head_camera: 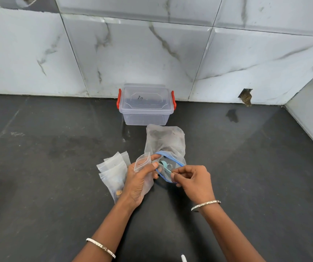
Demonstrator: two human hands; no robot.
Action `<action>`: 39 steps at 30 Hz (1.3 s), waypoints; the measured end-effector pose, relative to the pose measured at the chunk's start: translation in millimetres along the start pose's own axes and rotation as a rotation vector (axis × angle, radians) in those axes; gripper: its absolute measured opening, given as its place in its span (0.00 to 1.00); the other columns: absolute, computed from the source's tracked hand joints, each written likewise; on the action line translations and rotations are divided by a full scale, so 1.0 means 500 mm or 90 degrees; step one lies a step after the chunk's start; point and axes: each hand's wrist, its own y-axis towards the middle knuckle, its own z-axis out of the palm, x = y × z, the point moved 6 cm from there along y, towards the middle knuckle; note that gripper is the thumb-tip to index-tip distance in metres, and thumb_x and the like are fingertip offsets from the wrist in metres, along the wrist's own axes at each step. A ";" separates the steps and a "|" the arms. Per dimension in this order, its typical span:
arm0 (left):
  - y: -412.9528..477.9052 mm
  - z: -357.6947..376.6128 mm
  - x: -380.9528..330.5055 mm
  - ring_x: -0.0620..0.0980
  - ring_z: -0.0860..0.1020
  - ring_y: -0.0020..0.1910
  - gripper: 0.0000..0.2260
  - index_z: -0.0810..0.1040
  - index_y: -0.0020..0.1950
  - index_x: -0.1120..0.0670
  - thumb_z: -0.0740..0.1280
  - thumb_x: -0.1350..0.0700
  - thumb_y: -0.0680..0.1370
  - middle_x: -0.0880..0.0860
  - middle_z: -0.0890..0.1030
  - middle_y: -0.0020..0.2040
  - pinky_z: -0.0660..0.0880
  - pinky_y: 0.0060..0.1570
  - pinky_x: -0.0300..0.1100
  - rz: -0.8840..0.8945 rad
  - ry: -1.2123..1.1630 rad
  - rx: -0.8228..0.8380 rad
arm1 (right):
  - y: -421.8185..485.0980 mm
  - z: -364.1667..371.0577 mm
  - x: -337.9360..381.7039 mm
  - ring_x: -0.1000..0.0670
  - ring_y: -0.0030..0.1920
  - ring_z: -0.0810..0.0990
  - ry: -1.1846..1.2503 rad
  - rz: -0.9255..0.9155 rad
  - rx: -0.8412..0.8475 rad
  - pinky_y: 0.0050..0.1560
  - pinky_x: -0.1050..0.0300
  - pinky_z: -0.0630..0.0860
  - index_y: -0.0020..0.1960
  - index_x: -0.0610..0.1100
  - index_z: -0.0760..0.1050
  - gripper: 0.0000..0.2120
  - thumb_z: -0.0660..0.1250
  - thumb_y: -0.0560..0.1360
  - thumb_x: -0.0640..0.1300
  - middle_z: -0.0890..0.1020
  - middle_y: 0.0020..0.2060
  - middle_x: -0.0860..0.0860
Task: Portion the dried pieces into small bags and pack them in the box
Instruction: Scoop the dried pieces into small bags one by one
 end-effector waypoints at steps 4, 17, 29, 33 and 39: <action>0.003 -0.007 -0.001 0.60 0.75 0.47 0.19 0.81 0.61 0.66 0.73 0.62 0.71 0.64 0.82 0.52 0.74 0.43 0.43 -0.007 0.030 0.017 | -0.003 0.004 -0.033 0.53 0.27 0.75 0.231 0.132 0.017 0.26 0.65 0.69 0.42 0.37 0.84 0.01 0.73 0.72 0.34 0.85 0.34 0.40; -0.003 -0.024 -0.033 0.54 0.84 0.55 0.12 0.87 0.55 0.49 0.78 0.57 0.72 0.52 0.86 0.56 0.81 0.58 0.53 0.093 0.371 -0.018 | -0.049 -0.019 -0.056 0.55 0.25 0.75 0.480 0.256 0.005 0.23 0.68 0.71 0.48 0.30 0.81 0.08 0.73 0.70 0.32 0.84 0.36 0.39; -0.030 -0.002 -0.041 0.47 0.84 0.52 0.18 0.84 0.56 0.51 0.82 0.53 0.69 0.47 0.85 0.52 0.82 0.54 0.47 0.154 0.535 -0.049 | -0.133 -0.051 0.060 0.52 0.28 0.78 0.424 0.088 0.084 0.26 0.66 0.71 0.44 0.34 0.84 0.05 0.74 0.69 0.35 0.85 0.37 0.38; -0.037 0.000 -0.041 0.46 0.84 0.51 0.17 0.83 0.55 0.51 0.82 0.54 0.69 0.46 0.85 0.52 0.82 0.52 0.44 0.165 0.554 -0.053 | -0.137 -0.046 0.096 0.50 0.29 0.81 0.192 -0.072 -0.003 0.26 0.62 0.73 0.41 0.41 0.85 0.02 0.74 0.72 0.36 0.85 0.32 0.44; -0.035 -0.001 -0.037 0.46 0.85 0.49 0.21 0.83 0.54 0.49 0.82 0.46 0.64 0.47 0.86 0.50 0.83 0.53 0.50 0.142 0.529 -0.063 | -0.154 -0.017 0.127 0.60 0.39 0.83 -0.209 -0.435 -0.136 0.43 0.64 0.79 0.45 0.50 0.85 0.06 0.77 0.70 0.41 0.85 0.39 0.60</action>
